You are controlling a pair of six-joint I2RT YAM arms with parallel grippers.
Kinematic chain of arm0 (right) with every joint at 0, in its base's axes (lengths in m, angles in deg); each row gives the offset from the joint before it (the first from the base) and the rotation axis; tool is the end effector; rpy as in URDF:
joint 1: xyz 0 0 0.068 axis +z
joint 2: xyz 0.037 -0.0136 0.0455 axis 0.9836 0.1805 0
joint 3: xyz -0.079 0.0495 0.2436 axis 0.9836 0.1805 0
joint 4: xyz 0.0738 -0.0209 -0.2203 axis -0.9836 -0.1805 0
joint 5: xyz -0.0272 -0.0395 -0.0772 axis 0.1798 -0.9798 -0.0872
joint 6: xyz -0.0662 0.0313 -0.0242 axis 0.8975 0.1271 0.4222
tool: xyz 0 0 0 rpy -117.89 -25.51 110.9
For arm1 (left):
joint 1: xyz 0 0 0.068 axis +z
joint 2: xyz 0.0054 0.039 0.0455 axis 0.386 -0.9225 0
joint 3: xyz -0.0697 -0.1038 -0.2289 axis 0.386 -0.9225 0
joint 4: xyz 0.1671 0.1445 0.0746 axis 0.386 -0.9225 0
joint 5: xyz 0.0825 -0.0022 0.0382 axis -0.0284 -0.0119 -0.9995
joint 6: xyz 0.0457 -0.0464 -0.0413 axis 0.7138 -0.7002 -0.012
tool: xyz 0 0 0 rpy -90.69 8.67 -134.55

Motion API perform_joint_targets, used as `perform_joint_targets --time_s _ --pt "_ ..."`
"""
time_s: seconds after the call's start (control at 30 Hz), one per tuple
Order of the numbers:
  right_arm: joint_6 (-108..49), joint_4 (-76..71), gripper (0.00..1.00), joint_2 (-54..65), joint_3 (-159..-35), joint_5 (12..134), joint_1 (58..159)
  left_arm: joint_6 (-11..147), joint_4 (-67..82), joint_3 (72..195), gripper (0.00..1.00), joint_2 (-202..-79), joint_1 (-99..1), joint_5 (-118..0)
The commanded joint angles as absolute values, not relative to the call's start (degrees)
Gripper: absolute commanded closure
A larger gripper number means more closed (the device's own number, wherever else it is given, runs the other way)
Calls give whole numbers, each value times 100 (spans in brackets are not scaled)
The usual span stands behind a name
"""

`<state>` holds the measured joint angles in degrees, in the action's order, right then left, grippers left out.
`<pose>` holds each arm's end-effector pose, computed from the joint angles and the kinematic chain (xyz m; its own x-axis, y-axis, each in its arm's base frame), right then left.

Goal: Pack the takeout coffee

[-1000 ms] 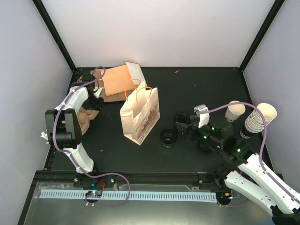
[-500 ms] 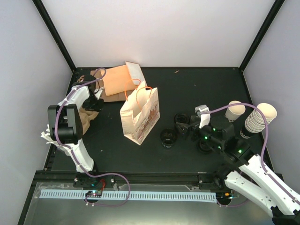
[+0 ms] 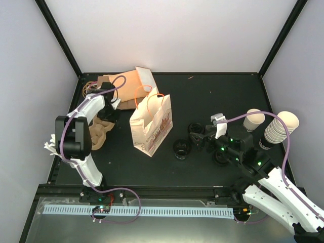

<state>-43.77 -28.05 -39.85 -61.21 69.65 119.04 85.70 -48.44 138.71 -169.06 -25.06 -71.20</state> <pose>0.1159 0.1025 0.2836 -0.5174 0.0353 -0.8550 -0.5431 0.7586 0.3600 0.3207 -0.0085 0.1788 -0.9771 0.1445 -0.1559 0.1322 0.9874 0.0864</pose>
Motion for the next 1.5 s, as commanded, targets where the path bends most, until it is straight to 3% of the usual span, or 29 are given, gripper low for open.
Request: perform_joint_targets --time_s 0.0,0.17,0.47,0.57,1.0,1.47 --pt "-4442 -2723 0 -4043 -6139 7051 11888 8416 -5018 13677 74 -16414 -2714 -7082" --pt "-4483 -2704 0 -4046 -6110 7070 11887 8351 -5042 13397 73 -16069 -2977 -7106" --pt "-4515 -2719 0 -4043 -6153 7142 11888 8347 -5008 13383 58 -15775 -2984 -7060" --pt "-4527 -2728 0 -4061 -6145 7137 11881 8376 -4989 13373 57 -15761 -2983 -6915" --pt "-4543 -2688 0 -3990 -6171 7134 11885 8613 -5008 13514 58 -16205 -3115 -6589" --pt "-4552 -2710 0 -3996 -6154 7108 11882 8611 -4974 13624 72 -16374 -3148 -6680"
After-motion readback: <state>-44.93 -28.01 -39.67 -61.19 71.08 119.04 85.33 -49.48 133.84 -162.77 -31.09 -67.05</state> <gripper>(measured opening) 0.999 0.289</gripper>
